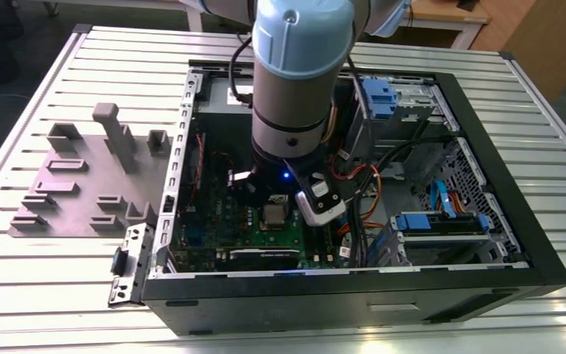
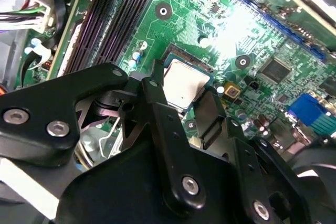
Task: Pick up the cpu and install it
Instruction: 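Place the cpu into insertion slot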
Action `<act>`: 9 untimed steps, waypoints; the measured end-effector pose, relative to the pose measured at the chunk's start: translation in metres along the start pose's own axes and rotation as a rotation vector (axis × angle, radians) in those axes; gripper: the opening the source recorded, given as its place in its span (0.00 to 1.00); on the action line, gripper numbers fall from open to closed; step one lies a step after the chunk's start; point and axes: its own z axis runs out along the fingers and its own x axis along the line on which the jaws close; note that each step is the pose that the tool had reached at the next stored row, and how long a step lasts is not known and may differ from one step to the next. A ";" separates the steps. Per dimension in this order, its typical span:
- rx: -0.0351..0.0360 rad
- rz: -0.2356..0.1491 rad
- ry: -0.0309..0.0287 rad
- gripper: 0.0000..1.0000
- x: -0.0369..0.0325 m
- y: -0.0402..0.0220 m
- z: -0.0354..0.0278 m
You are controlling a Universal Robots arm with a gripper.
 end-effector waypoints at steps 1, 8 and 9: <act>0.0000 0.000 0.0000 0.47 0.0000 0.0000 0.0014; -0.0001 0.004 0.0000 0.47 0.0003 0.0000 0.0063; -0.0001 0.005 0.0001 0.47 0.0004 0.0000 0.0071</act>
